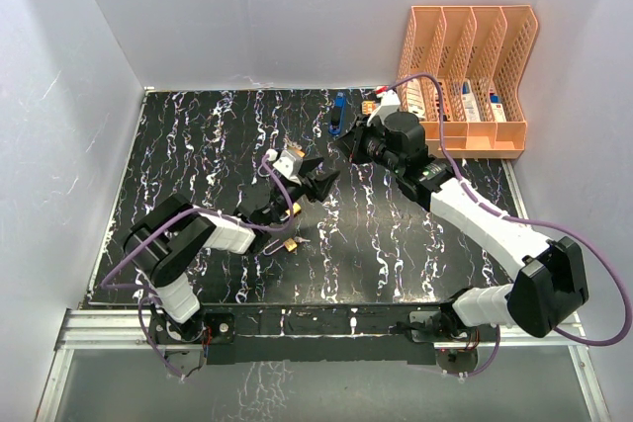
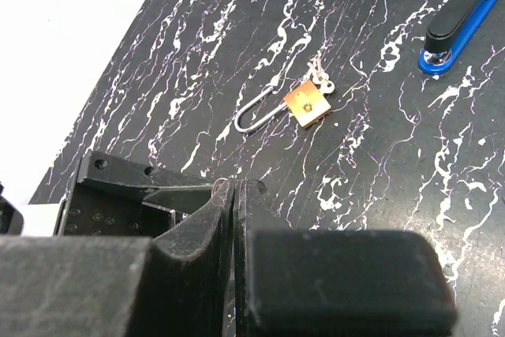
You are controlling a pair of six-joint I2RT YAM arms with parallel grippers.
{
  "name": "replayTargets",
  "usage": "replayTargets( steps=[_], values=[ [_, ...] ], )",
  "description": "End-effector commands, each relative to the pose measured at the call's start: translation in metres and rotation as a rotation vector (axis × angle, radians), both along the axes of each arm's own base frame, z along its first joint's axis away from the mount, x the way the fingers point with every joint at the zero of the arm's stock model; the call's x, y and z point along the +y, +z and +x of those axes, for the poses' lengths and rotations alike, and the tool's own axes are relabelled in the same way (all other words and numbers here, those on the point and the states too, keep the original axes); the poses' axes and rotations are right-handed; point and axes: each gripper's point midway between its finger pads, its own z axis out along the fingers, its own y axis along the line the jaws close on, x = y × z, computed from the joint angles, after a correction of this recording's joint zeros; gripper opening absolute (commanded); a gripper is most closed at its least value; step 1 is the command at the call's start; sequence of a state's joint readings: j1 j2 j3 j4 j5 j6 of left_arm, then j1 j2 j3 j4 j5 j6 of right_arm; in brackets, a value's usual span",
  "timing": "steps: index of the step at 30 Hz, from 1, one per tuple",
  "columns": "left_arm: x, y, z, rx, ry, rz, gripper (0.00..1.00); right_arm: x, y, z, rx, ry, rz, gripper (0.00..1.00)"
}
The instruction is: Unlock with the key
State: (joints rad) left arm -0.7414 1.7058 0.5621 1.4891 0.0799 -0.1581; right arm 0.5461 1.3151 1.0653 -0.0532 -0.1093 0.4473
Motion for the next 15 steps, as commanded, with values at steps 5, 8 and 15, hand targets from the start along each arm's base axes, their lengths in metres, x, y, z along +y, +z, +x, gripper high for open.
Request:
replayTargets(
  steps=[5,8,15],
  values=[
    [-0.0109,0.0286,0.0015,-0.073,-0.045,-0.070,0.54,0.0004,0.0218,-0.0022,-0.055,0.001,0.043,0.00],
    [-0.0112,0.0291,0.0028,-0.075,-0.041,-0.073,0.49,0.0009,0.0199,-0.0020,-0.052,0.002,0.041,0.00],
    [-0.0091,0.0293,0.0031,-0.078,-0.032,-0.077,0.28,0.0006,0.0171,-0.0011,-0.048,-0.003,0.039,0.00]
  ],
)
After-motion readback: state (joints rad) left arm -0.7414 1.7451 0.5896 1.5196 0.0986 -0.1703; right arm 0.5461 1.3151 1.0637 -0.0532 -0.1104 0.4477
